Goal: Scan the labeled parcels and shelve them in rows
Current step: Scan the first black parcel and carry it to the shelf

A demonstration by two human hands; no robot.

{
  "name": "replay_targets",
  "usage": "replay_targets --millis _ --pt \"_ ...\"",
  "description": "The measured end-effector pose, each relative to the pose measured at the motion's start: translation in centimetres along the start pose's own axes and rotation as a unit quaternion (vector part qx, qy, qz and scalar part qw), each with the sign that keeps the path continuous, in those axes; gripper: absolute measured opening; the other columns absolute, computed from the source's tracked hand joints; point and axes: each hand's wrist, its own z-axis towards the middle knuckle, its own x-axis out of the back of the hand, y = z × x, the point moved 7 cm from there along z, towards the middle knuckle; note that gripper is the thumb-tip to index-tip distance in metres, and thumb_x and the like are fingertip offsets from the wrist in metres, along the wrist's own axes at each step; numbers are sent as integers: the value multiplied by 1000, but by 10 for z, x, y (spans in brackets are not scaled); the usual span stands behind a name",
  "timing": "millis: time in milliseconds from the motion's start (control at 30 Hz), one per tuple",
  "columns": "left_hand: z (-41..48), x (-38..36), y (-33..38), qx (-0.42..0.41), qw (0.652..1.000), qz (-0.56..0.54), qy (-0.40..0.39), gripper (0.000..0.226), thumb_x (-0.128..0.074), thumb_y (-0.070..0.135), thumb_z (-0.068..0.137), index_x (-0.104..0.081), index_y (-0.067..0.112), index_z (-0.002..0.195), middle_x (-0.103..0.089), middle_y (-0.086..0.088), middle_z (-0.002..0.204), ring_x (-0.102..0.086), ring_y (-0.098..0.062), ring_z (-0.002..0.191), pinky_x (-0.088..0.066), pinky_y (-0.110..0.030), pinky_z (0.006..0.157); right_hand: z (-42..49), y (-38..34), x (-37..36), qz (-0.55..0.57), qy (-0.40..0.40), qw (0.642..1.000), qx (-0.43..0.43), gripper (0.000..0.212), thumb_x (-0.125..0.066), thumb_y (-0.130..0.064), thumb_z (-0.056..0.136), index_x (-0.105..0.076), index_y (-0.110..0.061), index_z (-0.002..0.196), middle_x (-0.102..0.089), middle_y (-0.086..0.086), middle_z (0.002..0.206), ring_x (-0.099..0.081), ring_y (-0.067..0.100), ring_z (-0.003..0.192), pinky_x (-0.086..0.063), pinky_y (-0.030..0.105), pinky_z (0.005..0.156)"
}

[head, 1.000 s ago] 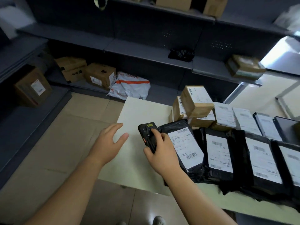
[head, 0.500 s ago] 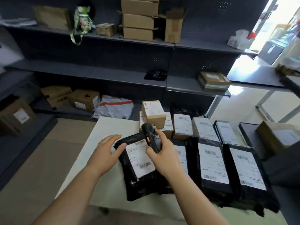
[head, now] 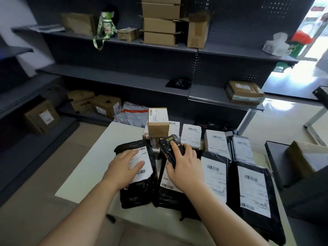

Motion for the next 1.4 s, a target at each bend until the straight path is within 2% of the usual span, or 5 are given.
replay_targets --millis 367,500,633,1033,1400 --pt "6 -60 -10 191 962 178 -76 91 -28 92 72 -28 38 145 -20 -4 155 -28 -43 130 -34 -56 102 -13 20 -13 -21 -40 998 -43 70 -43 -53 94 -9 -38 154 -24 11 153 -33 29 133 -49 44 95" --pt "7 -82 -10 234 948 195 -94 90 -37 85 78 -14 37 151 -3 -8 158 -19 -50 135 -33 -60 105 -18 32 -15 -16 -62 997 -46 70 -43 -53 94 -10 -39 154 -26 9 152 -39 29 129 -48 42 93" --pt "9 -81 -17 207 957 197 -54 79 -49 67 82 -21 35 148 -8 -9 155 -31 -45 126 -38 -50 102 -18 42 -16 -9 -66 997 -40 68 -44 -53 93 -14 -39 153 -28 8 150 -42 28 127 -47 40 91" --pt "15 -74 -21 217 958 185 -9 67 -58 59 76 -39 35 135 -23 -6 146 -37 -40 115 -38 -46 95 -10 54 -14 30 -71 997 -16 69 -46 -52 92 -17 -40 152 -34 9 144 -41 28 126 -46 38 91" --pt "-6 31 46 55 959 198 194 65 -60 56 79 -45 31 137 -25 -3 148 -31 -38 126 -37 -51 102 -10 10 61 50 0 997 62 68 -45 -53 93 -14 -43 152 -37 5 138 -44 23 119 -50 35 88"
